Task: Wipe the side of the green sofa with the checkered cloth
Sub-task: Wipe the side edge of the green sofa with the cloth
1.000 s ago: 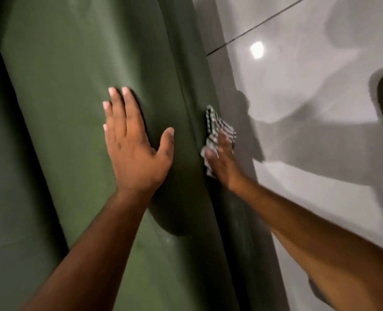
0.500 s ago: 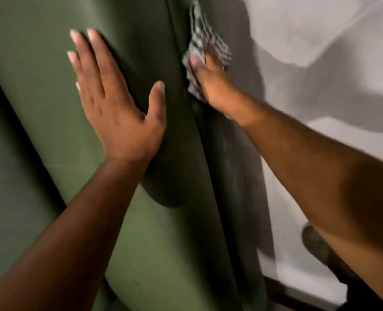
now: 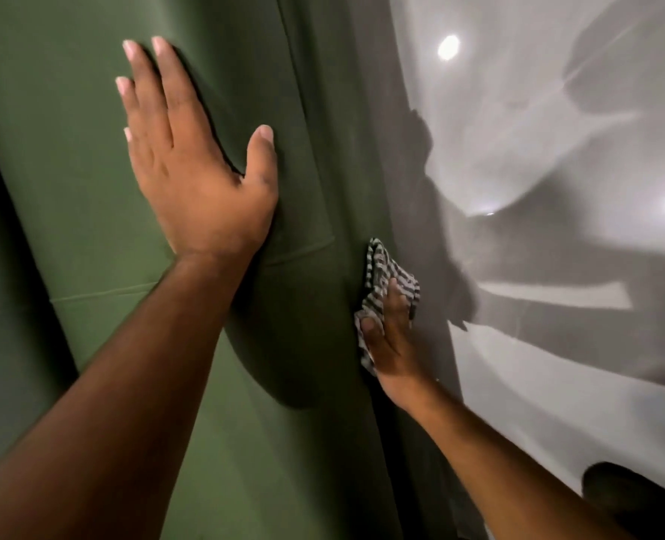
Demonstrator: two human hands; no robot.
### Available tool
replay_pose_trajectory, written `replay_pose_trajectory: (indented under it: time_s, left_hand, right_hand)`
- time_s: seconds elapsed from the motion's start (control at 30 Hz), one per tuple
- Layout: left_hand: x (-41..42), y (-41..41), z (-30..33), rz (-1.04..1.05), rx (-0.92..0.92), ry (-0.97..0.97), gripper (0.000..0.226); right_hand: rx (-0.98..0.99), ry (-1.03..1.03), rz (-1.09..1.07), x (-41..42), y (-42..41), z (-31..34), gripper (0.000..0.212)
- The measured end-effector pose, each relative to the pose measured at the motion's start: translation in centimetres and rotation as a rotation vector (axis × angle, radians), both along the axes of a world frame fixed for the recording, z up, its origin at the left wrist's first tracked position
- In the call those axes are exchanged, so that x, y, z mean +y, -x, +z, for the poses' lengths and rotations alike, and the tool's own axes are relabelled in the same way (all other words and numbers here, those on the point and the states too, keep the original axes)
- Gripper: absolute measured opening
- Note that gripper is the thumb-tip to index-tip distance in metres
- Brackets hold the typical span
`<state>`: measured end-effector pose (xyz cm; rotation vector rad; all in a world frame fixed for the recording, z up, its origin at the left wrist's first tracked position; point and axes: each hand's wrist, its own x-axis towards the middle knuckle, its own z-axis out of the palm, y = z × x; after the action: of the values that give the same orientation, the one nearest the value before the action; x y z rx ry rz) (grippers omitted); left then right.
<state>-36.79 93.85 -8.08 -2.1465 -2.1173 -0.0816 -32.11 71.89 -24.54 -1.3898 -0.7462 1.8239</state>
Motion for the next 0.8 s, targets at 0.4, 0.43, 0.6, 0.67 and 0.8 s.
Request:
replay_pose_trajectory:
  time_s: [0.4,0.43,0.6,0.67,0.8]
  left_hand:
    - [0.2,1.0,-0.5,0.015,0.047,0.018,0.091]
    - [0.2,0.6,-0.4,-0.004,0.063,0.013,0.088]
    - [0.4,-0.5,-0.2,0.009,0.058,0.047,0.087]
    - [0.4,-0.7,-0.3,0.029,0.06,0.057,0.088]
    - [0.4,-0.7,-0.3,0.042,0.075,0.067,0.089]
  right_hand:
    - [0.017,-0.037,0.073,27.1,-1.8,-5.4,0.066]
    - [0.0,-0.049,0.048,27.2,-1.6,-4.7,0.066]
    - [-0.057,-0.045,-0.008,20.7,-0.6,-3.4,0.073]
    - [-0.046,-0.108,-0.003,16.4,-0.4,-3.3,0.067]
    - [-0.091,-0.223,0.036,8.3,-1.3,-1.6,0.055]
